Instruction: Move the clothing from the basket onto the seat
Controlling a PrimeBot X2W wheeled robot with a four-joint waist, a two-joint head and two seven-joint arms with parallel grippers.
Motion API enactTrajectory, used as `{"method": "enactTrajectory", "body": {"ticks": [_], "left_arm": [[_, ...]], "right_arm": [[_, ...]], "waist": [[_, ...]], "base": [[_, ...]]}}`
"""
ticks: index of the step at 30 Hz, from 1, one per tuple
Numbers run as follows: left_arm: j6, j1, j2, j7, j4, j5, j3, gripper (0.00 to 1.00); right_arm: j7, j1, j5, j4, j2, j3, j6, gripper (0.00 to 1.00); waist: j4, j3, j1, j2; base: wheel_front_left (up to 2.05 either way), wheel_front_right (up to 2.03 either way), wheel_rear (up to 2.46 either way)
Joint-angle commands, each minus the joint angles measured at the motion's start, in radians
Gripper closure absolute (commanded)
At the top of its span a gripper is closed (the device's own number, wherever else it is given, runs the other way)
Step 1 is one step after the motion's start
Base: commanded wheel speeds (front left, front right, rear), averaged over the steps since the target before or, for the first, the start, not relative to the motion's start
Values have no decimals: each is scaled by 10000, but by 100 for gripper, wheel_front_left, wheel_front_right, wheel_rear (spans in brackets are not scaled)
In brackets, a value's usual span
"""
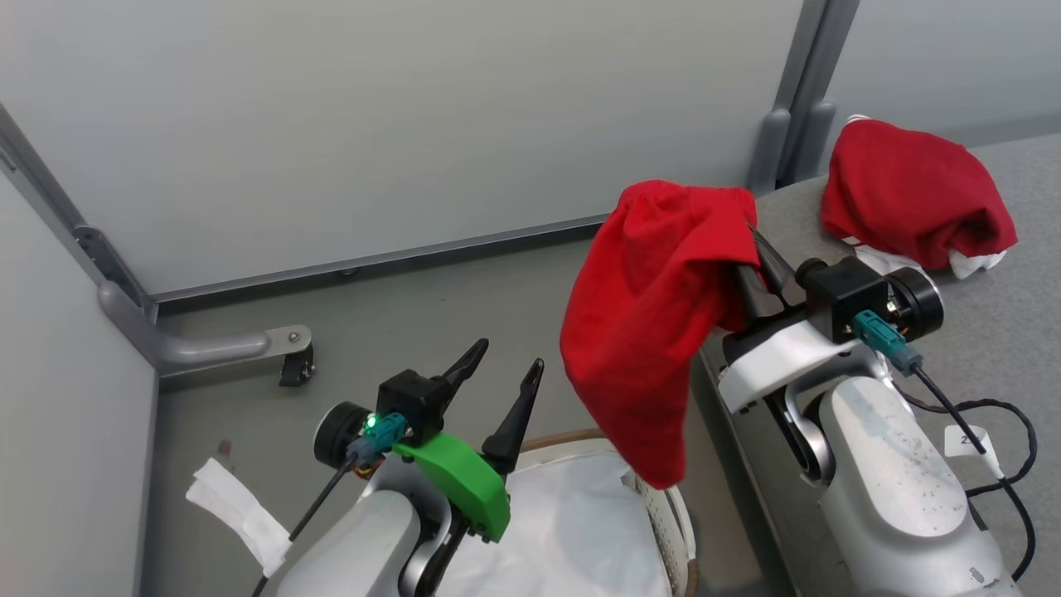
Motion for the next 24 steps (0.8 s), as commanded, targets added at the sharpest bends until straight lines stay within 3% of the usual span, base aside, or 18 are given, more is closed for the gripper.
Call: {"method": "enactTrajectory", "body": {"ticks": [1,24], "left_arm": [[-39,206,-30,-31,11,127,89,0],[-443,445,-715,-22,2,1274,316,0]], "right_arm": [[-17,97,-58,-61,-41,-82,-14,100],[-17,889,-371,-336,-638,-1321,-14,100]], "waist": [[-136,66,0,-1],[-2974,873,0,-1]], "base": [[0,0,0],[0,0,0]]}}
